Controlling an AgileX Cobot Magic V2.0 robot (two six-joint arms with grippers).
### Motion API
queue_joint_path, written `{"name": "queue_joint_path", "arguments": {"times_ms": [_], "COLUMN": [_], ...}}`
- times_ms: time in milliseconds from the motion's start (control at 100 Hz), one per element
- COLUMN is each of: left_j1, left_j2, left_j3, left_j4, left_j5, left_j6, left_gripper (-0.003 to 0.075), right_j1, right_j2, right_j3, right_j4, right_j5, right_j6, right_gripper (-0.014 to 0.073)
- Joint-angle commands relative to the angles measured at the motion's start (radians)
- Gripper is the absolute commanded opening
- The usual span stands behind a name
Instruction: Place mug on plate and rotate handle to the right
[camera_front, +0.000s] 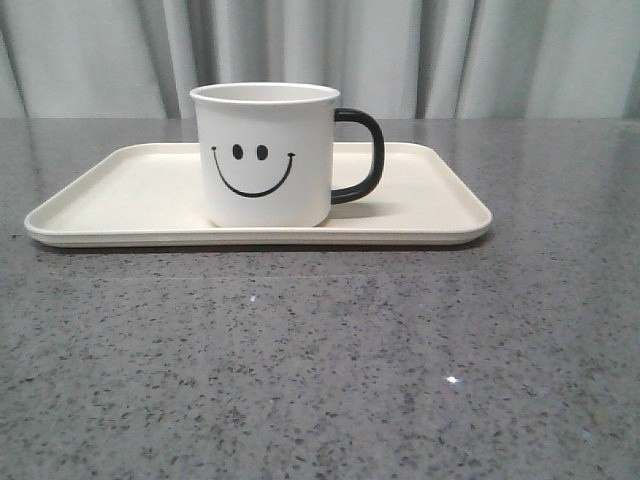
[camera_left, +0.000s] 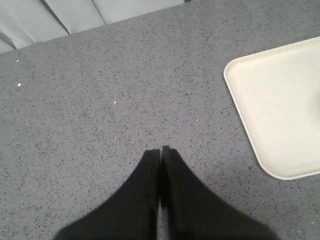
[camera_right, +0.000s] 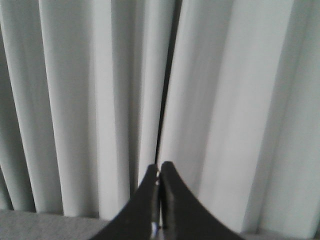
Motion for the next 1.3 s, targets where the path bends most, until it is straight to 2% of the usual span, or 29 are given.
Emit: {"name": "queue_joint_path", "arguments": {"times_ms": [0, 150, 340, 610, 800, 1290], "left_j1": [0.002, 0.002, 0.002, 0.002, 0.002, 0.002], "left_j2": [-0.006, -0.006, -0.006, -0.01, -0.028, -0.021], "left_j3": [-0.021, 0.005, 0.058, 0.096, 0.155, 0.175], "left_j4": [-0.003, -0.003, -0.003, -0.002, 0.006, -0.029], "left_j5": [-0.086, -0.122, -0.167, -0.251, -0.298, -0.279], "left_j6": [-0.016, -0.018, -0.02, -0.064, -0.087, -0.087], "left_gripper": [-0.002, -0.002, -0.002, -0.002, -0.002, -0.002], "right_j1": [0.005, 0.048, 0.089, 0.163, 0.24, 0.259], "right_j2": [-0.092, -0.199, -0.292, -0.347, -0.356, -0.353], "right_j3": [0.151, 0.413, 0.581, 0.682, 0.703, 0.703], "right_j4": [0.058, 0.034, -0.025, -0.078, -0.224, -0.225], "right_j5": [-0.126, -0.195, -0.233, -0.263, -0.263, -0.249], "right_j6": [0.004, -0.013, -0.017, -0.017, -0.017, -0.017], "right_gripper": [-0.0111, -0.0111, -0.0111, -0.0111, -0.0111, -0.0111]}}
